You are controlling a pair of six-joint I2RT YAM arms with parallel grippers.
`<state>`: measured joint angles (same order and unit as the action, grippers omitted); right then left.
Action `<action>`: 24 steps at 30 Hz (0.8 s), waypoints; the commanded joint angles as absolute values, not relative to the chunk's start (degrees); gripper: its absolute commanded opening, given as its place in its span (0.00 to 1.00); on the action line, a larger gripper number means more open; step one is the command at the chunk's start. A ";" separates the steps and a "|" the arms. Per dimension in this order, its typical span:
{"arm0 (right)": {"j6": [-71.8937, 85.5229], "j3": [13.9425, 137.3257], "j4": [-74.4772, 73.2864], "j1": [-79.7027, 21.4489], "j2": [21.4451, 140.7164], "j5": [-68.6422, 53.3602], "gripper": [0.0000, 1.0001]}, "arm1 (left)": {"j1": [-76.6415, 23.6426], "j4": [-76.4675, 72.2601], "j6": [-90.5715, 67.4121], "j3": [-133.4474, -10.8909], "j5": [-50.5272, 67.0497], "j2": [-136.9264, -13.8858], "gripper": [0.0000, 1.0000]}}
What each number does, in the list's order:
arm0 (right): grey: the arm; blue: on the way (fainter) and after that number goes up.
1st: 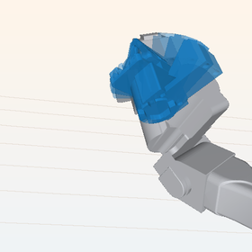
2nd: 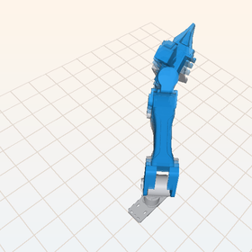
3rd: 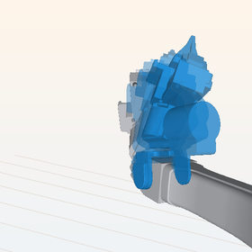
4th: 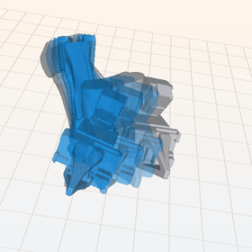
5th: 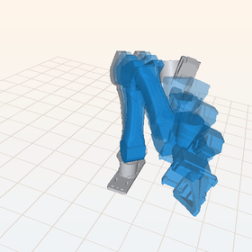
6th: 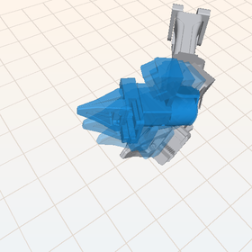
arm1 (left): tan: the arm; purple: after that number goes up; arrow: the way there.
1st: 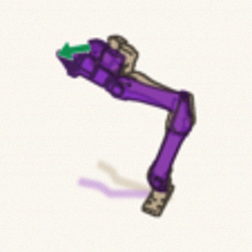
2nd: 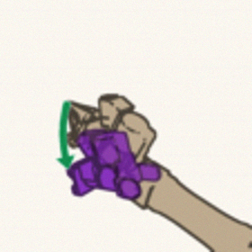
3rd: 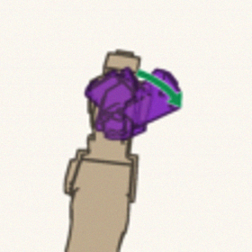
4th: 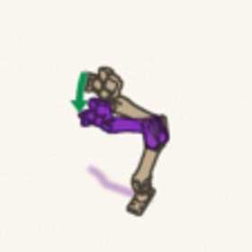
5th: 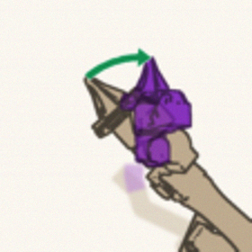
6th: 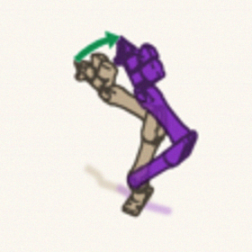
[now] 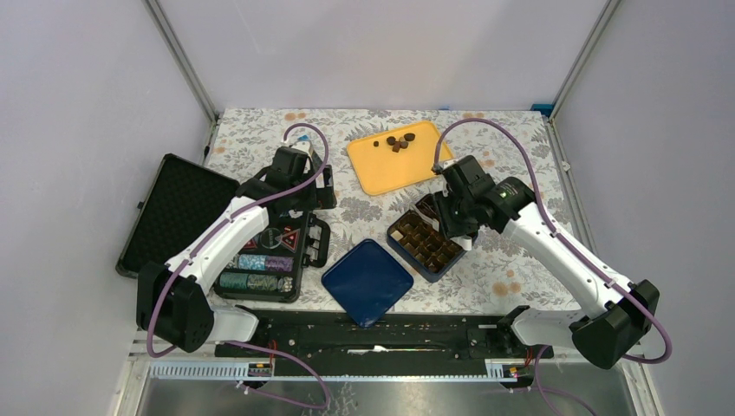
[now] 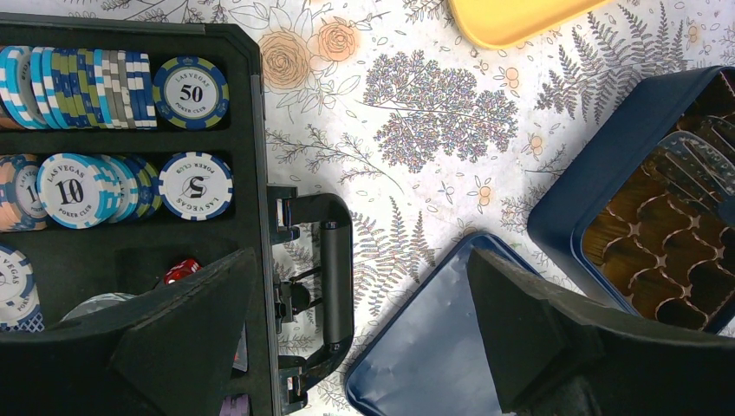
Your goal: Pack the chocolate
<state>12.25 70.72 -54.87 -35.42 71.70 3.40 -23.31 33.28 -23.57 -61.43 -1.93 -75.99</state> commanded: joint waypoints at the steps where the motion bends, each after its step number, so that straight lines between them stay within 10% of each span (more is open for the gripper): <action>1: 11.85 70.86 -54.28 -36.59 70.05 1.78 0.17 | -23.29 31.19 -23.82 -63.54 -1.71 -75.58 0.99; 20: 13.07 71.84 -55.92 -38.49 69.46 0.62 0.18 | -23.29 30.52 -23.99 -63.53 -1.14 -76.21 0.99; 24: 13.05 71.55 -55.65 -38.67 69.78 0.74 0.31 | -23.29 30.34 -24.08 -63.37 -1.06 -76.14 0.99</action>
<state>12.69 70.63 -55.57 -37.89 71.07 1.83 -23.31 32.88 -23.79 -61.43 -1.67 -76.01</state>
